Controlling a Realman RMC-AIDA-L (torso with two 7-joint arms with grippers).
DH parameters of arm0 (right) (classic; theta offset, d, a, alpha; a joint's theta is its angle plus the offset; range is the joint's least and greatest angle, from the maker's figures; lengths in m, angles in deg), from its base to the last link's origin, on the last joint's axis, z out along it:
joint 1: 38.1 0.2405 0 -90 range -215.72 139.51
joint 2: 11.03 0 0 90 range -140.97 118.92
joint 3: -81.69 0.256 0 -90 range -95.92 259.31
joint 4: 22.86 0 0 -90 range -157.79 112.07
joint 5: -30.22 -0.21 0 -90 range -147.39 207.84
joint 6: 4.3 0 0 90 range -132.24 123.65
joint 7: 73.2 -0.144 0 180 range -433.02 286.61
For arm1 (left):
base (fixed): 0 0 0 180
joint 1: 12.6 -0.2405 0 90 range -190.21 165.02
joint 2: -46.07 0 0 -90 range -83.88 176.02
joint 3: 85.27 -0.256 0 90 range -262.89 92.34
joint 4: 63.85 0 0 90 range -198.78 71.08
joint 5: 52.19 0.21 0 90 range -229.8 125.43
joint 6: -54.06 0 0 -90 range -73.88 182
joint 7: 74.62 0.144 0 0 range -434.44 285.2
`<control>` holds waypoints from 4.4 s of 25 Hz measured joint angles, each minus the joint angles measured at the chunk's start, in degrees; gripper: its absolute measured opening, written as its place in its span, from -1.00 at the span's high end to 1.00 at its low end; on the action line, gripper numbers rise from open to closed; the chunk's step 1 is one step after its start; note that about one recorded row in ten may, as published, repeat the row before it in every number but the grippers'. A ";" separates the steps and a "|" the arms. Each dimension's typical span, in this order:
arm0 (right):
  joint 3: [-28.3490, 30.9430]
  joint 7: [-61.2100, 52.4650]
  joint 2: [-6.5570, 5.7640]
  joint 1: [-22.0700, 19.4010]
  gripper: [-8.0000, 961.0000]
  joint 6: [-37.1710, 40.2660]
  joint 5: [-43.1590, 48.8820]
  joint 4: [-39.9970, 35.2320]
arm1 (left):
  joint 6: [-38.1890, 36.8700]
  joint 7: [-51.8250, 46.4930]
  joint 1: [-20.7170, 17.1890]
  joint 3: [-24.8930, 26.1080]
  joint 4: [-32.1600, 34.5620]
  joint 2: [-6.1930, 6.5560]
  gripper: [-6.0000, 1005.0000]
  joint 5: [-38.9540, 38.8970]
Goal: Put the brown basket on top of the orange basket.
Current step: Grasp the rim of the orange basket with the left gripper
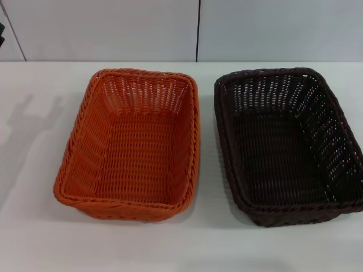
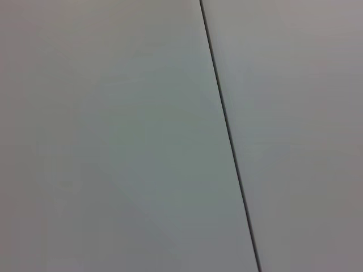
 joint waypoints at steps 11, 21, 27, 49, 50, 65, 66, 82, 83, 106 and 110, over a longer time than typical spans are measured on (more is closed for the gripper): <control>0.49 0.01 -0.17 0.03 -0.06 -0.44 0.12 0.38 | 5.48 -8.29 -0.42 0.19 8.41 1.23 -0.60 7.76; 0.32 -0.04 -0.22 0.52 -0.06 -0.61 0.16 0.01 | 6.77 -14.79 -0.69 -0.35 14.51 3.62 -0.58 14.87; 0.28 -0.20 -0.18 0.57 -0.06 -1.08 0.15 0.22 | 11.90 -31.84 -0.25 -0.18 24.33 6.78 -0.57 30.29; 1.35 0.02 -0.25 -0.83 -0.06 -0.86 0.08 -0.38 | -0.77 -92.00 9.02 1.66 54.63 0.98 -0.53 110.25; 1.51 0.03 -0.25 -0.94 -0.06 -0.89 0.08 -0.44 | -0.77 -92.00 9.02 1.66 54.63 0.98 -0.53 110.25; 2.86 1.55 -0.48 -1.05 -0.06 -1.18 0.26 -2.20 | -2.79 -101.25 7.49 1.39 53.24 -0.33 -0.50 117.32; 2.86 1.62 -0.50 -0.99 -0.06 -1.18 0.26 -2.32 | -2.83 -101.40 7.25 1.25 53.23 -0.35 -0.50 117.34; 2.10 1.66 -0.74 0.25 -0.06 -1.34 1.27 -3.79 | -4.10 -101.64 6.64 -0.89 49.48 -0.47 -0.48 117.70; 2.10 1.66 -0.74 0.47 -0.06 -1.34 1.30 -3.81 | -4.10 -101.64 6.64 -0.89 49.48 -0.47 -0.47 117.70; 2.60 1.66 -0.41 4.34 -0.06 -3.62 0.88 -5.20 | -5.68 -103.76 5.79 -4.01 49.46 -0.65 0.60 115.47; 2.85 1.65 -0.40 4.30 -0.06 -3.62 0.87 -5.24 | -5.68 -103.76 5.88 -3.98 49.59 -0.61 0.60 115.06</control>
